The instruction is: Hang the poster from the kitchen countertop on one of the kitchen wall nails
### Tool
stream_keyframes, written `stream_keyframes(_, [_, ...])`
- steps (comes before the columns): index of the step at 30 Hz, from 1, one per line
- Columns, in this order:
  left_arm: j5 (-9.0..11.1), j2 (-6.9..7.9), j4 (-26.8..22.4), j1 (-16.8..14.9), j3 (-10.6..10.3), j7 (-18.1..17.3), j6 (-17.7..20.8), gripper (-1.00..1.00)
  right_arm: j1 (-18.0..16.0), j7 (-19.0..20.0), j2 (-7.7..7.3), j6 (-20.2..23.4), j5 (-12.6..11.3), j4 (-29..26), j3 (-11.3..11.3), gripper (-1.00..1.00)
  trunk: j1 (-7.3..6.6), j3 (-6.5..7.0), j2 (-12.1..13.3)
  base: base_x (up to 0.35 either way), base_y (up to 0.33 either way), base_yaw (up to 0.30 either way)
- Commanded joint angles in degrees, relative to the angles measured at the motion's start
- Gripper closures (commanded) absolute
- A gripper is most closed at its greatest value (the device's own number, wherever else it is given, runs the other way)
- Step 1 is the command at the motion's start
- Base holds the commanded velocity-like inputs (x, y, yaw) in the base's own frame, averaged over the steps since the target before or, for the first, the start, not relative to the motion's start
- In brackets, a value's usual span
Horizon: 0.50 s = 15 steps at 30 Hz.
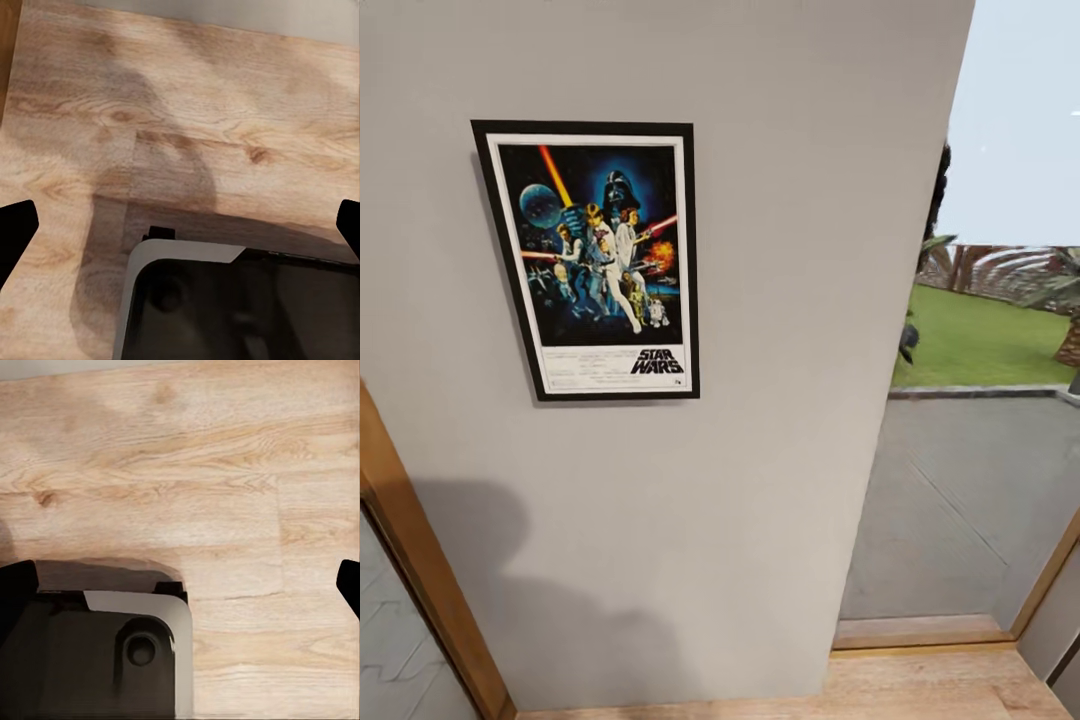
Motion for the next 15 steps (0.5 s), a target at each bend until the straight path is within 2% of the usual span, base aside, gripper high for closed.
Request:
stream_keyframes(1, [0.58,-0.02,-0.06,0.04,0.26,-0.50,0.02,-1.00,-0.04,0.10,0.21,-0.19,-0.59,1.67,0.46,-1.00,0.02,0.02,-0.02,0.000,0.000,0.000])
stream_keyframes(5, [0.57,-0.02,-0.05,0.04,0.29,-0.47,-0.04,-1.00,-0.04,0.05,0.71,-0.16,-0.56,6.74,0.46,-1.00,0.02,0.07,-0.02,0.000,0.000,0.000])
stream_keyframes(15, [0.56,0.05,0.29,0.04,0.33,-0.40,0.03,-1.00,-0.04,0.04,0.84,-0.18,-0.57,8.91,0.50,-1.00,0.02,0.09,-0.02,0.000,0.000,0.000])
